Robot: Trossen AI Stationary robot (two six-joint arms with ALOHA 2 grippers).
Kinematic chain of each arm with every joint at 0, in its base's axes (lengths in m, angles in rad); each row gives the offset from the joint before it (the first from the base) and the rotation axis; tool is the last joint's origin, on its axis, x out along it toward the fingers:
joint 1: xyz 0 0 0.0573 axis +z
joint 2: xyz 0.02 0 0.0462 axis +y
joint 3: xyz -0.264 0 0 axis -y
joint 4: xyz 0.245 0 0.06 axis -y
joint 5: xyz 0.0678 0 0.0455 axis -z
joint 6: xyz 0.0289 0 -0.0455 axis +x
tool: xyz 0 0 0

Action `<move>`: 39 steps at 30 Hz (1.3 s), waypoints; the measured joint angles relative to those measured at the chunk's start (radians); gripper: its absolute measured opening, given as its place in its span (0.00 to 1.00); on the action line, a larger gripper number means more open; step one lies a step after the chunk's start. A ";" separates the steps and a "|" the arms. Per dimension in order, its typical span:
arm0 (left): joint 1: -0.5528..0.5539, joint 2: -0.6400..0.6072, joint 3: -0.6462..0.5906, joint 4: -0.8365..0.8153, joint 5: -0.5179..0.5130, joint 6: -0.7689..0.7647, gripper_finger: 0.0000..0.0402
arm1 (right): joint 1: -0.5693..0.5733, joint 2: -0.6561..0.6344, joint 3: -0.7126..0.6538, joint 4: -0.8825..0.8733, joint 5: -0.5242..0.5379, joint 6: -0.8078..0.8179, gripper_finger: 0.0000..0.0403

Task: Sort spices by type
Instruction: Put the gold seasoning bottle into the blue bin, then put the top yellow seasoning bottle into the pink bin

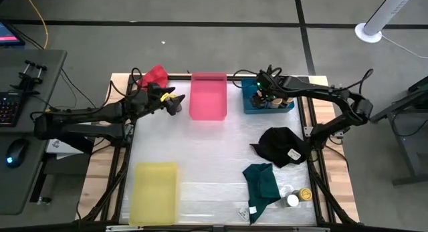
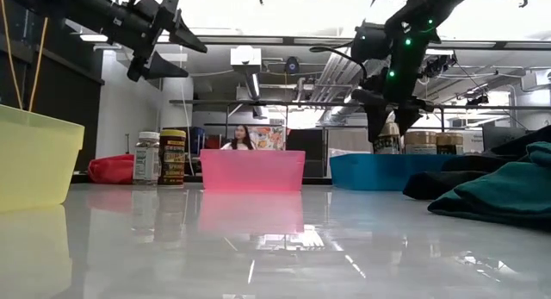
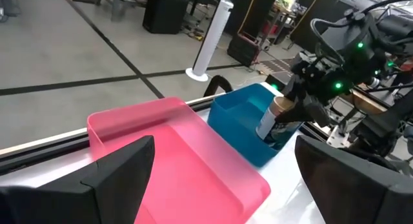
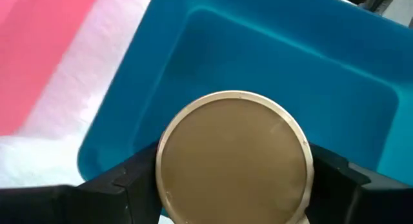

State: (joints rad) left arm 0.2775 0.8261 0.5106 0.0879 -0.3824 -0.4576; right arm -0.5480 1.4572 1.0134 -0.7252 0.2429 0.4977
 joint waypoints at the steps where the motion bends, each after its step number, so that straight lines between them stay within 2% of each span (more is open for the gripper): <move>1: 0.000 0.000 0.000 0.000 0.000 0.006 0.89 | 0.000 0.001 0.001 0.002 -0.006 0.002 0.67; 7: 0.000 0.000 0.000 0.000 0.022 0.015 0.89 | 0.004 0.002 0.003 -0.018 -0.020 0.081 0.68; 12: 0.000 0.000 0.000 0.000 0.064 0.050 0.89 | 0.025 0.002 0.004 -0.056 -0.030 0.138 0.85; 18: -0.001 -0.017 0.000 0.000 0.120 0.080 0.89 | 0.060 0.003 0.033 -0.103 -0.044 0.175 0.89; 26: -0.001 -0.153 0.000 -0.041 0.137 0.138 0.89 | 0.066 -0.006 0.255 -0.309 0.093 0.130 0.89; 29: -0.001 -0.215 0.000 -0.095 0.138 0.137 0.89 | 0.076 -0.006 0.352 -0.354 0.099 0.091 0.89; 31: -0.003 -0.245 0.000 -0.119 0.150 0.114 0.89 | 0.099 -0.006 0.408 -0.355 0.061 0.065 0.90; 34: -0.004 -0.269 -0.001 -0.113 0.236 0.069 0.89 | 0.168 -0.007 0.458 -0.302 -0.034 0.050 0.90; 36: -0.005 -0.270 -0.001 -0.089 0.272 0.066 0.89 | 0.229 -0.006 0.463 -0.254 -0.060 0.080 0.90; 39: 0.013 -0.232 0.048 -0.175 0.203 0.035 0.89 | 0.313 -0.006 0.464 -0.212 -0.055 0.140 0.90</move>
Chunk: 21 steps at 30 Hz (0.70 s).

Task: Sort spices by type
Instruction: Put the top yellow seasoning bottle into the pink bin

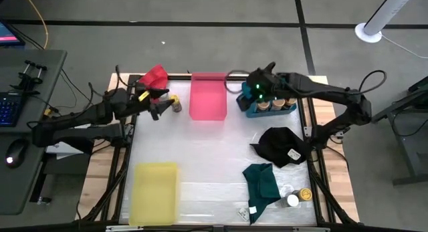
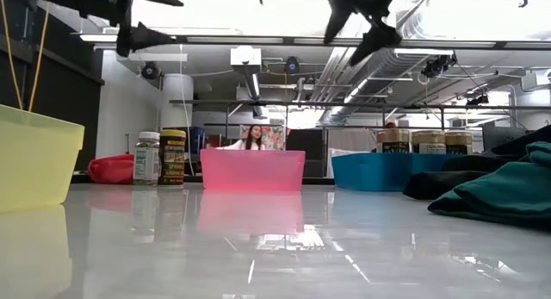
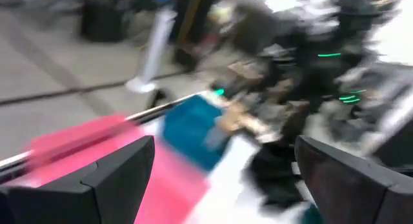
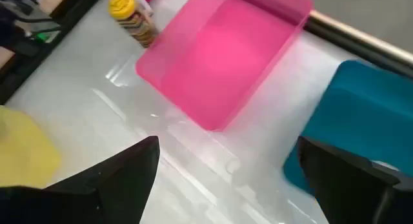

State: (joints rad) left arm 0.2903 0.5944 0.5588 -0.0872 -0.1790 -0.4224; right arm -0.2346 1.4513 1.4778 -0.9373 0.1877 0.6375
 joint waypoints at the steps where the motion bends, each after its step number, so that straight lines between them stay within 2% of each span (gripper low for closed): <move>1: 0.021 0.037 0.050 -0.082 -0.010 0.009 0.89 | 0.024 0.000 0.000 0.000 0.014 0.023 0.90; 5: 0.140 0.301 0.314 -0.467 0.075 0.167 0.89 | 0.097 0.000 0.000 -0.005 0.076 0.067 0.90; 11: 0.293 0.766 0.693 -0.957 0.070 0.350 0.89 | 0.113 0.000 0.000 -0.005 0.092 0.066 0.90; 13: 0.319 0.879 0.782 -1.050 0.106 0.412 0.89 | 0.113 0.000 0.000 -0.005 0.091 0.040 0.90; 17: 0.339 1.027 0.929 -1.115 0.161 0.502 0.89 | 0.112 0.000 0.000 -0.005 0.076 -0.014 0.90; 21: 0.345 1.140 1.047 -1.246 0.175 0.477 0.89 | 0.112 0.000 0.000 -0.005 0.048 -0.053 0.90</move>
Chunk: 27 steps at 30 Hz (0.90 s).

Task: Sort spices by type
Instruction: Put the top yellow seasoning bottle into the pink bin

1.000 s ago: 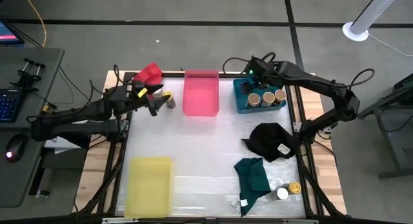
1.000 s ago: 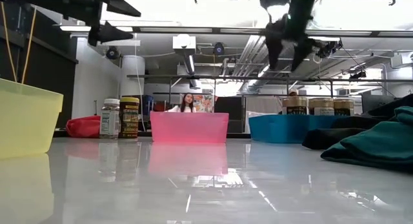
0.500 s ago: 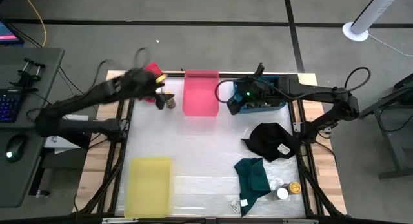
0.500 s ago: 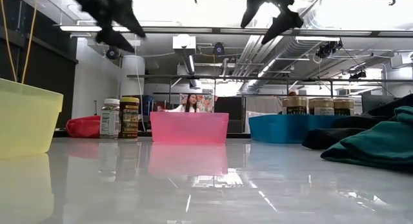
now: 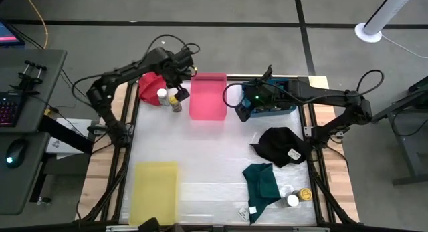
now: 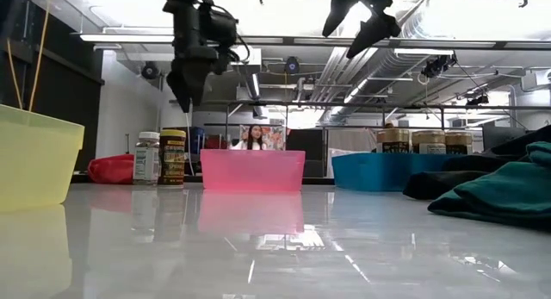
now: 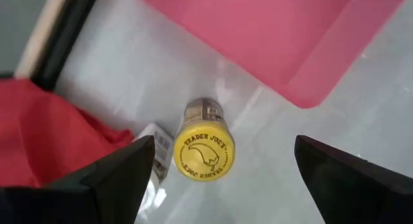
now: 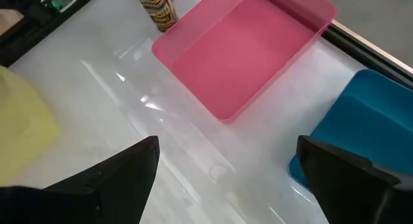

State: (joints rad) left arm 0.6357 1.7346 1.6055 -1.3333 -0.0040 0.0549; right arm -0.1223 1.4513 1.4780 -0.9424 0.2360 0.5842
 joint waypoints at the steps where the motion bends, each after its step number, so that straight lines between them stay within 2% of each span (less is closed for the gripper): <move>1: 0.000 0.017 0.011 -0.010 0.000 -0.017 0.89 | 0.000 0.000 0.000 0.000 0.000 -0.009 0.90; 5: -0.001 0.052 -0.013 -0.008 0.000 -0.086 0.89 | 0.001 0.000 0.000 -0.002 0.000 -0.038 0.90; 11: 0.003 0.038 -0.126 0.037 -0.011 -0.180 0.88 | 0.001 0.000 0.000 -0.003 0.000 -0.073 0.90; 19: 0.007 0.032 -0.196 0.137 0.019 -0.251 0.88 | -0.002 0.000 0.000 -0.008 0.000 -0.122 0.90; 27: 0.005 0.033 -0.255 0.151 0.021 -0.282 0.88 | -0.002 0.000 0.000 -0.011 0.000 -0.141 0.90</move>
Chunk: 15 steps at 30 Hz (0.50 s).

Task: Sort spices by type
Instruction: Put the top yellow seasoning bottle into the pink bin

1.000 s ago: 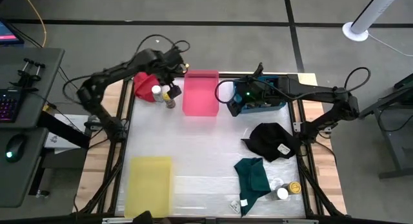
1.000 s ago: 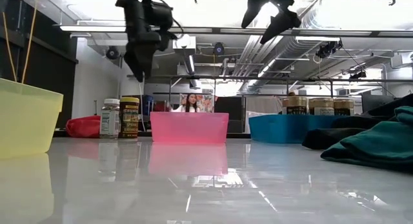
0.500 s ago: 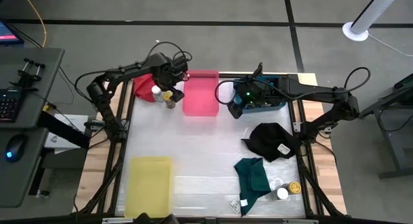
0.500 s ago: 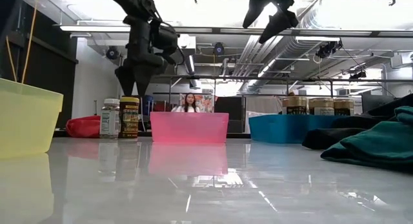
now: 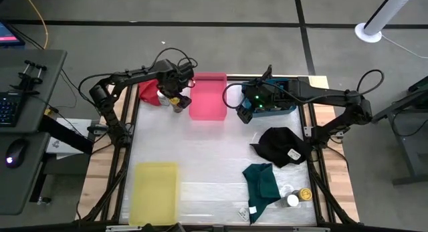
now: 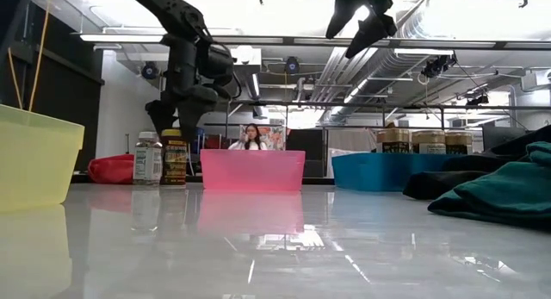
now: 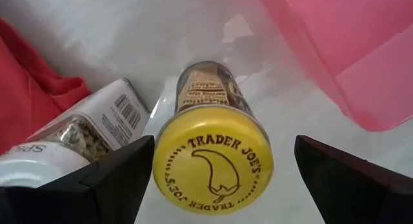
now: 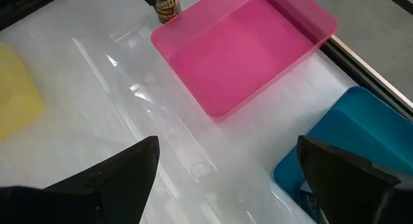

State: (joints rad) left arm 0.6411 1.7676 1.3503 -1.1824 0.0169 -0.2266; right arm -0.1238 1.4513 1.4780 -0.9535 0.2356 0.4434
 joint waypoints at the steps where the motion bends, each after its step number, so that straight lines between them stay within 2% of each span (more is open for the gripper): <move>1: 0.000 0.000 -0.003 0.004 -0.001 -0.002 0.88 | 0.000 0.000 0.000 0.000 0.000 -0.002 0.90; 5: 0.000 0.000 -0.014 0.011 -0.003 0.003 0.87 | 0.000 0.000 0.000 0.000 0.000 -0.004 0.90; 8: 0.000 0.000 -0.023 0.051 -0.004 0.009 0.82 | 0.000 0.000 0.000 0.000 0.000 -0.007 0.90; 15: 0.000 0.000 -0.037 0.103 -0.004 0.024 0.59 | 0.000 0.000 0.000 0.000 0.000 -0.007 0.90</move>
State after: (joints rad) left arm 0.6411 1.7676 1.3137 -1.0790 0.0124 -0.2025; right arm -0.1242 1.4513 1.4780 -0.9539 0.2359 0.4362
